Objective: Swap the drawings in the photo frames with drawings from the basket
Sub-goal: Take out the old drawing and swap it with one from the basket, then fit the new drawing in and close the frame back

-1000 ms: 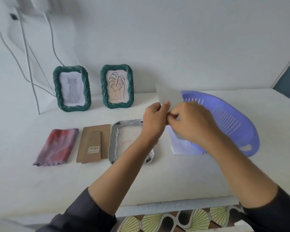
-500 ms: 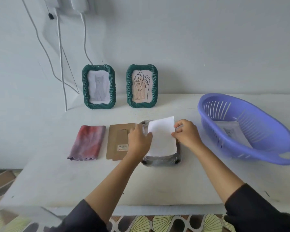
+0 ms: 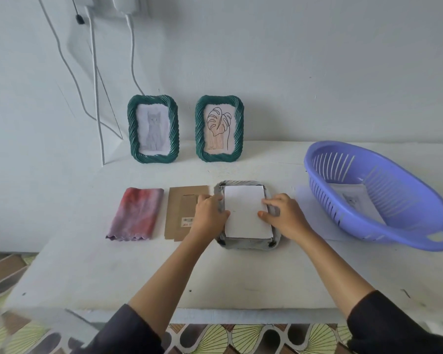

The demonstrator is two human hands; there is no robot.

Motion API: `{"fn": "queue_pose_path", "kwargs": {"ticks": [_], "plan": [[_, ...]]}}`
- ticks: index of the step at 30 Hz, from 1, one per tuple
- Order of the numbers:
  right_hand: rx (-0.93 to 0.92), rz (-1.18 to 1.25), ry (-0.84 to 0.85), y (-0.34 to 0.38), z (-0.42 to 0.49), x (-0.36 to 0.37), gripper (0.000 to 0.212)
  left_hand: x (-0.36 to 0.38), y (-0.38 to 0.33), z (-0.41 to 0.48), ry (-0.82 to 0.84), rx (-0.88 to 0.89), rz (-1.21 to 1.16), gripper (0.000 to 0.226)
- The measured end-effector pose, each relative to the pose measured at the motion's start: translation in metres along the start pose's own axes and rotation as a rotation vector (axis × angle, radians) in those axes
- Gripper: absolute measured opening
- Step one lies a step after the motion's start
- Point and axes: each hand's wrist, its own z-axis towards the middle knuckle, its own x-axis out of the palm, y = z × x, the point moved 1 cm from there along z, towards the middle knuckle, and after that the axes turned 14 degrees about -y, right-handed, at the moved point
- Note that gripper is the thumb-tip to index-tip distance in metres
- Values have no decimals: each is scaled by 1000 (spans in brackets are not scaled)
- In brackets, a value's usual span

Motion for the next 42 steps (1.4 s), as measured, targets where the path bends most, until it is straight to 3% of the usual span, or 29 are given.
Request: {"fn": "queue_pose_path", "kwargs": {"ticks": [13,18,21,25,32,42], "plan": [[-11,7,3,-4,-7,1,47,-2,-1,0,23,5,35,44],[-22,11,18,-7,-9,0,49,-15,2,-1,-247,-23,63,38],[-28,10,15,-8,-9,0,50,-29,9,-2,-361,-155,174,40],[-26,14,5,-8,-12,1,51,-34,17,0,-229,-282,374,49],[-23,22,-19,-4,-15,0,52,-30,22,0,-172,-310,446,56],[-11,35,7,-7,-12,0,52,-36,23,12,-169,-398,336,66]]}}
